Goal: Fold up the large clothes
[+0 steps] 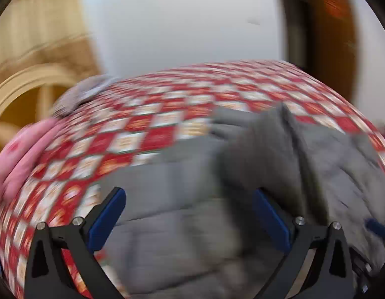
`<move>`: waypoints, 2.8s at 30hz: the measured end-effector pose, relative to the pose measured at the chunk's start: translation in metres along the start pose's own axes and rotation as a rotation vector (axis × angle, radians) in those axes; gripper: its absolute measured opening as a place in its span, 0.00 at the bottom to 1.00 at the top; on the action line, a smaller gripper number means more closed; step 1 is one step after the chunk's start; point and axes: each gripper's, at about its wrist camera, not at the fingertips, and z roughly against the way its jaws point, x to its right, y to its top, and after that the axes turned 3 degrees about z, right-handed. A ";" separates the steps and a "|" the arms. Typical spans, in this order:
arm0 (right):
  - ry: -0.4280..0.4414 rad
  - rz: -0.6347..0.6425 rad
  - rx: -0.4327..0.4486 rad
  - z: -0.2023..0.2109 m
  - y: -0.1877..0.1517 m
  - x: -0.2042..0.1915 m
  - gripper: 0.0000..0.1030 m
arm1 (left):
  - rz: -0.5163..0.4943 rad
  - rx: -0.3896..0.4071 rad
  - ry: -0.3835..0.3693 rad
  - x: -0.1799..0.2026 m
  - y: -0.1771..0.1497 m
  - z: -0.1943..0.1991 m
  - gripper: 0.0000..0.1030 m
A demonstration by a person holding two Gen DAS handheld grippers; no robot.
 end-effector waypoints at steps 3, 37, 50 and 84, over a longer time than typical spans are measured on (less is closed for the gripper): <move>-0.027 -0.021 0.003 0.000 0.005 0.011 0.72 | -0.172 0.030 -0.015 0.039 -0.014 0.005 1.00; 0.067 -0.088 -0.013 -0.005 0.046 0.036 0.05 | 0.344 -0.096 0.250 -0.107 -0.072 -0.011 1.00; -0.016 -0.134 -0.104 -0.004 0.001 0.080 0.07 | 0.270 -0.149 0.293 -0.099 -0.079 -0.014 1.00; -0.023 0.023 -0.112 -0.069 0.025 0.012 0.54 | 0.108 -0.173 0.228 -0.025 -0.062 -0.060 1.00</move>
